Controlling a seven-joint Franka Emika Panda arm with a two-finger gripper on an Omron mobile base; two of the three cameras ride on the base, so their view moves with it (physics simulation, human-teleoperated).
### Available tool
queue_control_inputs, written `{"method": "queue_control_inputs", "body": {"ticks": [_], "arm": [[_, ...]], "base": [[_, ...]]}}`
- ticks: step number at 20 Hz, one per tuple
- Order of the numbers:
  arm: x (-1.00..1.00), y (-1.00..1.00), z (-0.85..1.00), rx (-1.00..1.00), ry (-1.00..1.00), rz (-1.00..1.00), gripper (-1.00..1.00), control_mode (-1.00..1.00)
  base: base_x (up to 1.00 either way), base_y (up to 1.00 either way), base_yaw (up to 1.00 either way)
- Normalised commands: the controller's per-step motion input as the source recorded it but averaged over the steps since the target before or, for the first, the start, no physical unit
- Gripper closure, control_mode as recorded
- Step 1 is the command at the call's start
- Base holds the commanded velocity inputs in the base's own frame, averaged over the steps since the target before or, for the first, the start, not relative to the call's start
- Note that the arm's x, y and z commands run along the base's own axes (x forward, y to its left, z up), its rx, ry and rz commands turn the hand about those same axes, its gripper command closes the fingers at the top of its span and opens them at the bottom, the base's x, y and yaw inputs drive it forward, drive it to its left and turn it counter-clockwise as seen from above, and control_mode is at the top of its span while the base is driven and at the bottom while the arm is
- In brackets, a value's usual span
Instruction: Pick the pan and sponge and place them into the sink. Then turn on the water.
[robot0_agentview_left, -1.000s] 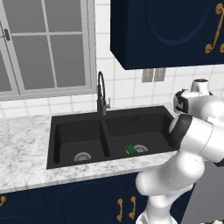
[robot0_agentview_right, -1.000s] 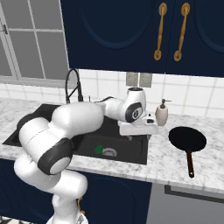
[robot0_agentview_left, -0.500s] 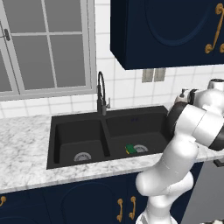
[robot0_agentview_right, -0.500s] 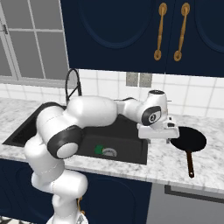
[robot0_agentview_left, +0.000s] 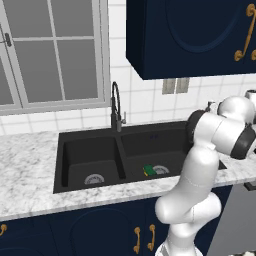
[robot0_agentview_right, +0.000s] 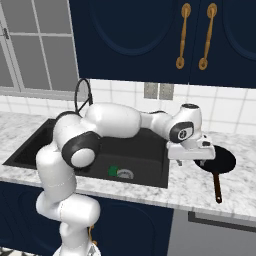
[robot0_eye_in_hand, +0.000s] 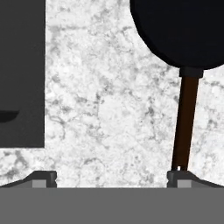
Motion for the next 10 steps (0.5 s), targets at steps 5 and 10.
{"method": "queue_control_inputs", "body": {"ticks": [5,10], "arm": [[0.14,-0.46,-0.2,0.03,0.03,0.0,-1.0,-1.0],[0.11,-0.46,-0.2,0.07,0.02,-0.01,-1.0,-1.0]], "base": [[0.0,0.0,0.0],[0.0,0.0,0.0]]}}
